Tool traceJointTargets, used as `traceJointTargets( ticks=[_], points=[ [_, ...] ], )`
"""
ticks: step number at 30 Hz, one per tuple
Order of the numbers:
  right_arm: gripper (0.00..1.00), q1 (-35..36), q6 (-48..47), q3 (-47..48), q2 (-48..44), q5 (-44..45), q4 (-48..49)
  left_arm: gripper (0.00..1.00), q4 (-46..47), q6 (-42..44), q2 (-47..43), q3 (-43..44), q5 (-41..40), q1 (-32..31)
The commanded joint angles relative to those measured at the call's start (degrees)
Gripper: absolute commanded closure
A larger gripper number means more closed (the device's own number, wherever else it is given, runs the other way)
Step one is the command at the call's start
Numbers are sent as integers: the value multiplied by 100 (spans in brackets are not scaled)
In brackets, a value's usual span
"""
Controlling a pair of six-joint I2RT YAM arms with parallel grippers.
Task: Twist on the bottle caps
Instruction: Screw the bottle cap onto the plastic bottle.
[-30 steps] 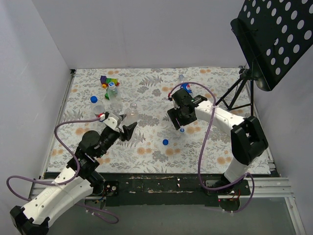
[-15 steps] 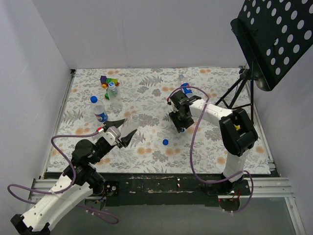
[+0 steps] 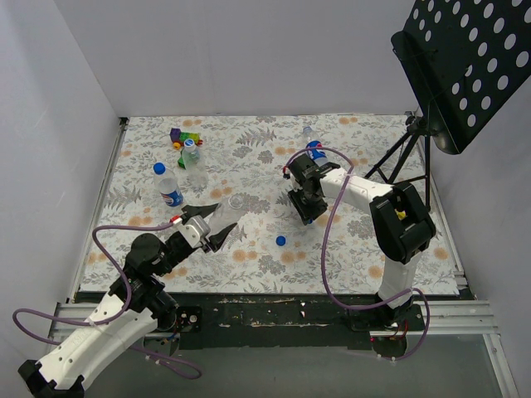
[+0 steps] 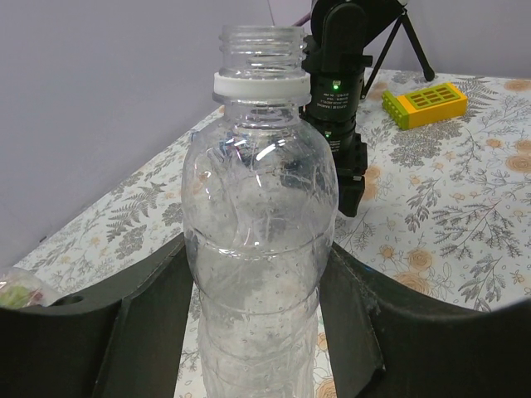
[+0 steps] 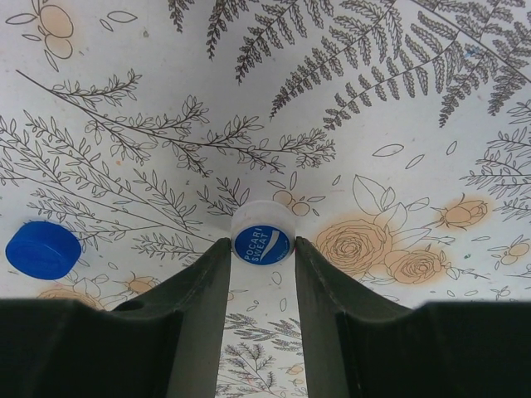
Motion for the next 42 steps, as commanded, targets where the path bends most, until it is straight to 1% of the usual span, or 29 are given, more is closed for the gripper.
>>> traceJointTargets(
  ticks=[1,7,11,13,14,16,18,20,22,24,27,32,36,39,42],
  points=[
    [57,-13,-47,211,90,82,64,55,-46,73,17,75,165,18],
    [54,-13,-38,220,143,100,82,55,-63,64,43,93,183,27],
    [55,-13,-47,229,152,135,73,55,-63,64,61,101,200,27],
    [60,-13,-47,229,126,135,73,55,-63,64,78,93,244,26],
    [64,-13,-47,247,126,144,38,55,-63,64,79,93,262,18],
    [68,-13,-65,273,38,135,3,55,-63,64,105,93,314,18],
    [73,-13,-100,273,-155,83,-59,55,-63,81,149,75,393,18],
    [75,-4,-179,247,-462,-118,-85,55,-63,90,210,93,481,18],
    [75,-4,-293,194,-848,-399,-77,55,-90,125,272,110,648,18],
    [75,4,-407,176,-1278,-873,-94,54,-116,178,351,119,797,26],
    [75,118,-881,229,-2025,-1393,-112,53,-107,204,404,154,938,27],
    [75,628,-1452,632,-2888,-1657,-278,52,-89,353,649,268,1263,26],
    [75,1058,-1918,1090,-3275,-2166,-516,53,-160,442,825,426,1466,27],
    [75,1497,-2235,1283,-3495,-2290,-560,55,-265,494,966,540,1580,18],
    [75,1700,-2393,1477,-3566,-2492,-613,56,-546,556,1071,672,1668,18]
  ],
)
